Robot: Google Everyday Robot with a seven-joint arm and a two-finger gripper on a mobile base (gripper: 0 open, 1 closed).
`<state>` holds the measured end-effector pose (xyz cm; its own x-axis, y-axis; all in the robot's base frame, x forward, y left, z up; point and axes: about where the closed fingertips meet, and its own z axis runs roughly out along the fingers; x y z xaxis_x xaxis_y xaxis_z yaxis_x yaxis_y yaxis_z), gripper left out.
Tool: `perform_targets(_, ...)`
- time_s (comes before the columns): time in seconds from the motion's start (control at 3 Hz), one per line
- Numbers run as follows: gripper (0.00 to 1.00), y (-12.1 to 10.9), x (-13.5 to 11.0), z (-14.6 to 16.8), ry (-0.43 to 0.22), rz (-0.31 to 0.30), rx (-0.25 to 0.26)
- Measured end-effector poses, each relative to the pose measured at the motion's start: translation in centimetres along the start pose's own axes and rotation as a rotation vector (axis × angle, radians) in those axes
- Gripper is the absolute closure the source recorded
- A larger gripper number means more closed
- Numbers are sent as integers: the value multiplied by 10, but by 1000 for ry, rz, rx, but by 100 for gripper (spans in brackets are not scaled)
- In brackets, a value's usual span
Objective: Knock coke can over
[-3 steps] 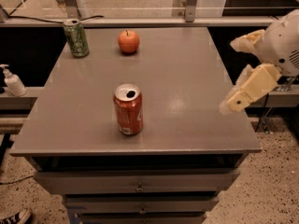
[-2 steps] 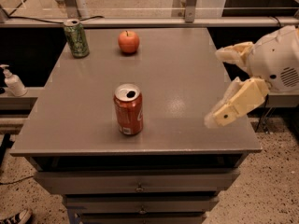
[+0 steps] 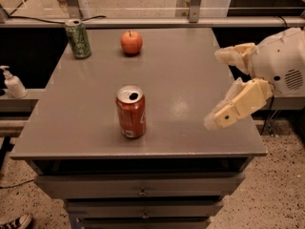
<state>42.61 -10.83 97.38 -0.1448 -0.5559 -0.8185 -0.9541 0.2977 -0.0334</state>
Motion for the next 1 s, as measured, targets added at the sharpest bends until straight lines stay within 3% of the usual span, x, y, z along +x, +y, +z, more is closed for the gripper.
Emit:
perform_targets(0.33,0,9,3,25,-78,1,2)
perform_targets(1.0,0,26,-5,104,-236,18,-55)
